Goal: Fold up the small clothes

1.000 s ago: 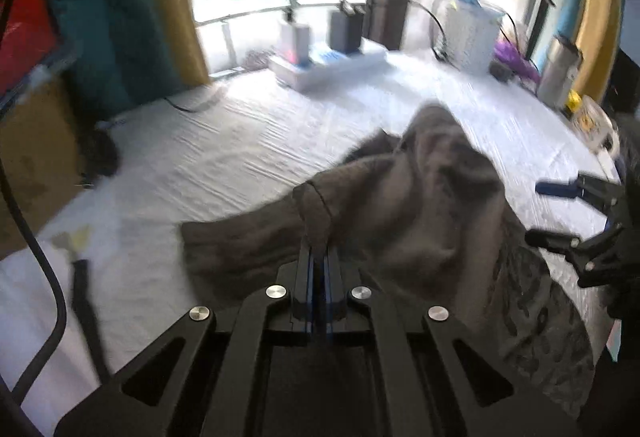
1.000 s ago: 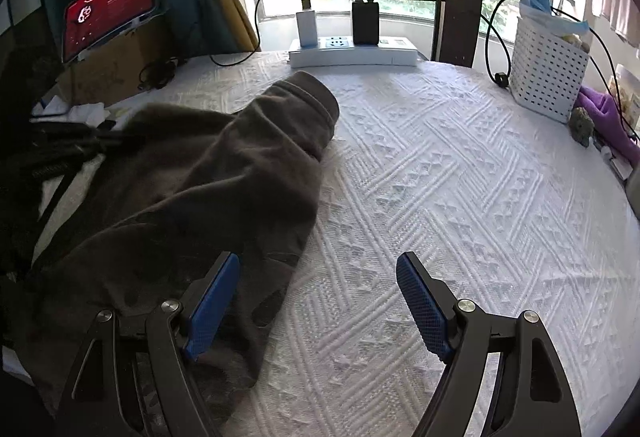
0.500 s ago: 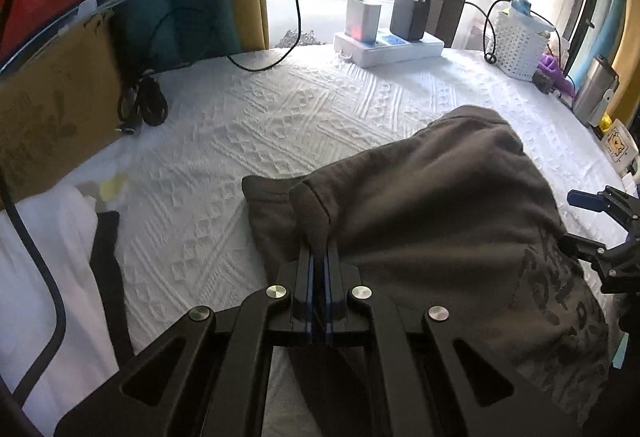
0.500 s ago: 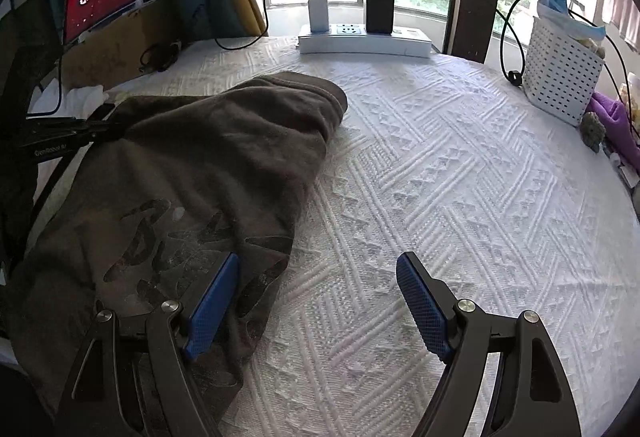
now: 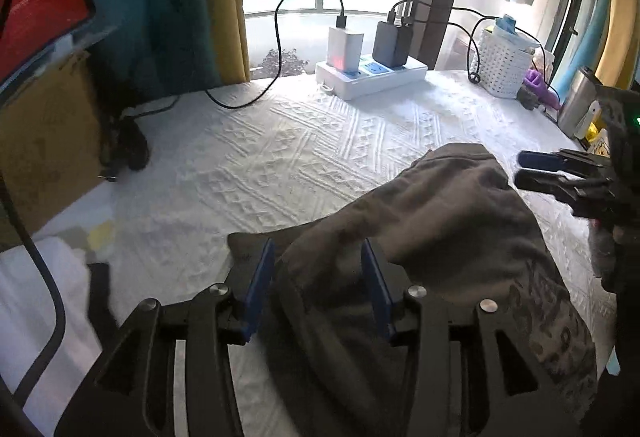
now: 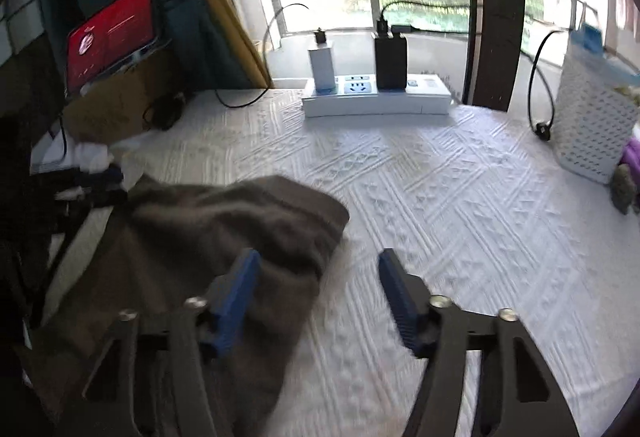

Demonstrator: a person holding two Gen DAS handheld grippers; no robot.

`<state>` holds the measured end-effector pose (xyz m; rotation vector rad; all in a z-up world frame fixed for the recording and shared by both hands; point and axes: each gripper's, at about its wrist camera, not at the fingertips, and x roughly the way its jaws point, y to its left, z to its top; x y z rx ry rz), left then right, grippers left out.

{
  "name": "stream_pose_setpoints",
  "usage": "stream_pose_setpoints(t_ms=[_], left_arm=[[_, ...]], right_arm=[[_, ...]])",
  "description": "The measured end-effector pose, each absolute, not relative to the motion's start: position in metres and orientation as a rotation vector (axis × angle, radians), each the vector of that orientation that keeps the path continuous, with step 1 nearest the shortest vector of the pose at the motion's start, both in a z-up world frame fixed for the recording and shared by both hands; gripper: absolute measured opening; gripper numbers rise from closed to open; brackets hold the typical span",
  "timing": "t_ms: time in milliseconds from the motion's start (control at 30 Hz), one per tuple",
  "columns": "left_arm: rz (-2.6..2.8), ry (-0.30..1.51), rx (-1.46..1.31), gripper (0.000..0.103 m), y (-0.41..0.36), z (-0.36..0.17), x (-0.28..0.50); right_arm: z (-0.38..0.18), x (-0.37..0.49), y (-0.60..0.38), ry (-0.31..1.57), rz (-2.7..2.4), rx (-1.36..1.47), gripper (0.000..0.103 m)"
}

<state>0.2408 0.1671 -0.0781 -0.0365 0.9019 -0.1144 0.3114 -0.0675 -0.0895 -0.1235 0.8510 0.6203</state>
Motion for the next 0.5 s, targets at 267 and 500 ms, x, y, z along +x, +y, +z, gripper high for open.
stream_pose_setpoints(t_ms=[267, 500], left_arm=[[-0.093, 0.945, 0.015, 0.01, 0.168, -0.103, 0.253], [-0.045, 0.942, 0.032, 0.01, 0.173, -0.105, 0.255]], right_arm=[[-0.122, 0.35, -0.055, 0.975, 0.676, -0.009, 0.023], [-0.122, 0.369, -0.031, 0.919, 0.652, -0.137, 0.023]])
